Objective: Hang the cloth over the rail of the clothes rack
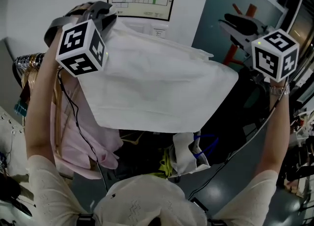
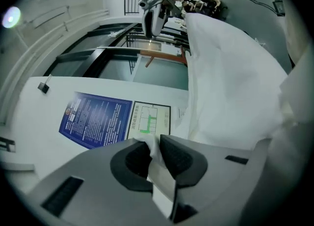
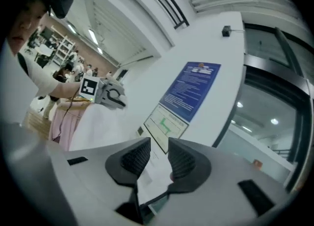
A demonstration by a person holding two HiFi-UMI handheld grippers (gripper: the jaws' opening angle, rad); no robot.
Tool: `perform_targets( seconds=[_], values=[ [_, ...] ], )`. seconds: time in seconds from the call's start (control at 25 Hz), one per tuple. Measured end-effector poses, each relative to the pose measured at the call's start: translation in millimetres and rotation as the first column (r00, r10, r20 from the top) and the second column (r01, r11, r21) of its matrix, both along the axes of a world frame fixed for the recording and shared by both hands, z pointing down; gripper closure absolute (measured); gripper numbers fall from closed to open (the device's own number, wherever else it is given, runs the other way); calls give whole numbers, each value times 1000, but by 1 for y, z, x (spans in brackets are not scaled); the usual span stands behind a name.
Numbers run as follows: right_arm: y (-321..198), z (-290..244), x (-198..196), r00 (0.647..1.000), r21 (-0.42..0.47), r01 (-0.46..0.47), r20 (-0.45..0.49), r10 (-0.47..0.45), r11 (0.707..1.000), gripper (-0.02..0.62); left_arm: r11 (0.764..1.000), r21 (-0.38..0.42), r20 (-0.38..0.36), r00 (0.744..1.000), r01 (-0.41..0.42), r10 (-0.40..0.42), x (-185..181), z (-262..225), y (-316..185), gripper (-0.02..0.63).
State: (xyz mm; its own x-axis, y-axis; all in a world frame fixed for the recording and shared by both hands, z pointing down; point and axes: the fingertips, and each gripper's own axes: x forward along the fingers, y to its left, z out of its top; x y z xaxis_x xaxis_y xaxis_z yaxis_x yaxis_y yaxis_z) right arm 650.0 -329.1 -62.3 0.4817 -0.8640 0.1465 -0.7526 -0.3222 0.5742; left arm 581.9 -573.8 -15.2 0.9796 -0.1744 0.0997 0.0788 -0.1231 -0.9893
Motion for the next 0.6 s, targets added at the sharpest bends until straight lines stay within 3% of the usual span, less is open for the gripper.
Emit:
perform_targets(
  seconds=[0.16,0.28,0.44,0.6],
  values=[
    [-67,-9,-56,982,-37,164,-85,-166,986,480,997,-65,-69,997,-42,38,-7,-10,2,558],
    [-115,-12,-80,963,-70,238,-116,-245,969,480,995,-77,-95,994,-60,53,-8,-12,3,558],
    [-178,5,-83,949,-169,264,-133,-287,950,480,989,-113,-99,991,-99,88,-11,-12,6,558],
    [-226,36,-71,947,-268,259,-118,-298,928,480,980,-141,-55,989,-143,137,-10,-10,9,558]
  ],
)
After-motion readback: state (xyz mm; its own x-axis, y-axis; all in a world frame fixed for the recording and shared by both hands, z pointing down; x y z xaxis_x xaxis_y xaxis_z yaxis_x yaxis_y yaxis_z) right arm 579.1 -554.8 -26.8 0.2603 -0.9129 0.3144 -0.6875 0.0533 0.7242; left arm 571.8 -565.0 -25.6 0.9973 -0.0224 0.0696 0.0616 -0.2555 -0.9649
